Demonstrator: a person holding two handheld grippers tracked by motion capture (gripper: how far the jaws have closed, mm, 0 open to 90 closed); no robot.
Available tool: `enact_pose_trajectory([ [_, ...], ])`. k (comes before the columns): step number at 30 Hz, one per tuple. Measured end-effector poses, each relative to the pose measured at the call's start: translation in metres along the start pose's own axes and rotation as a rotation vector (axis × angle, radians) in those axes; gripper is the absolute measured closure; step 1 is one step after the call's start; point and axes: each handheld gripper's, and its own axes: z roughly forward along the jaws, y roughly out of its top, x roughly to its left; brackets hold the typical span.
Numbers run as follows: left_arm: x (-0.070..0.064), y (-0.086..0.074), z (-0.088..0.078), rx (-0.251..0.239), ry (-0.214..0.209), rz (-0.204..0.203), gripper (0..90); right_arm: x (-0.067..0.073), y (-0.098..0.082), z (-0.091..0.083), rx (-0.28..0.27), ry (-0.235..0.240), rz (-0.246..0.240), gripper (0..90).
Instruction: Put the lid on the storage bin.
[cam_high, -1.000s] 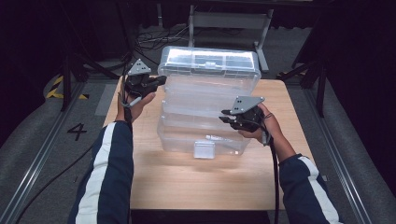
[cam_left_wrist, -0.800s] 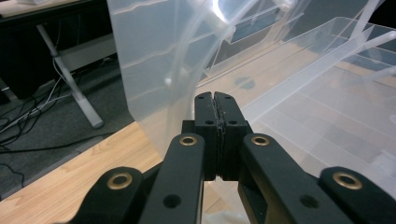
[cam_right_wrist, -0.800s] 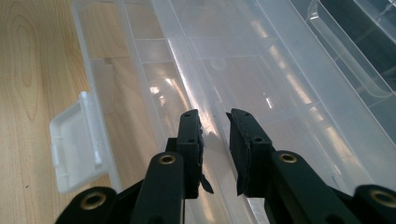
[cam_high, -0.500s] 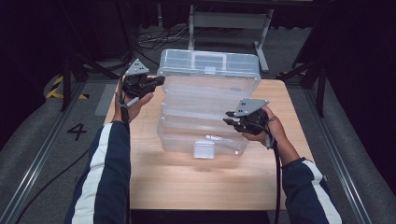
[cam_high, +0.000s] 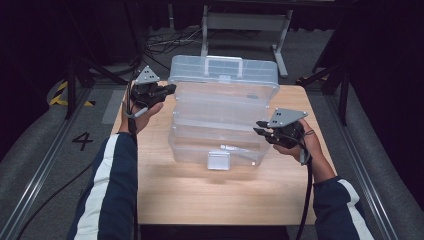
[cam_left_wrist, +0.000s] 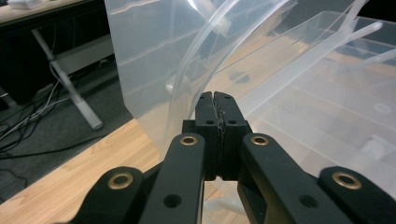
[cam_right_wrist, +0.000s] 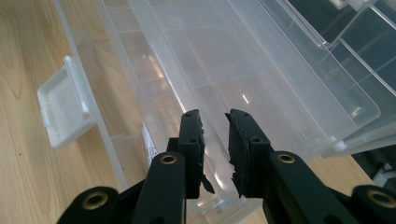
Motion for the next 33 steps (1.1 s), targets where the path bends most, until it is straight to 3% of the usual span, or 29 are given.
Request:
enact_pose_trajectory([
  [10,-0.004,-0.004,-0.006,0.001,-0.01,0.011,89.7,0.002,-0.01,-0.007,-0.023,-0.02,0.019,74.9],
  [18,-0.009,-0.006,-0.01,0.027,-0.013,0.071,89.8,0.006,-0.016,-0.007,-0.039,-0.009,0.043,73.9],
  [30,-0.02,-0.02,-0.017,0.04,-0.025,0.108,89.9,0.01,-0.024,-0.013,-0.045,-0.011,0.037,73.2],
  [33,-0.024,-0.023,-0.019,0.029,-0.042,0.097,90.0,0.012,-0.025,-0.013,-0.042,-0.008,0.033,73.1],
])
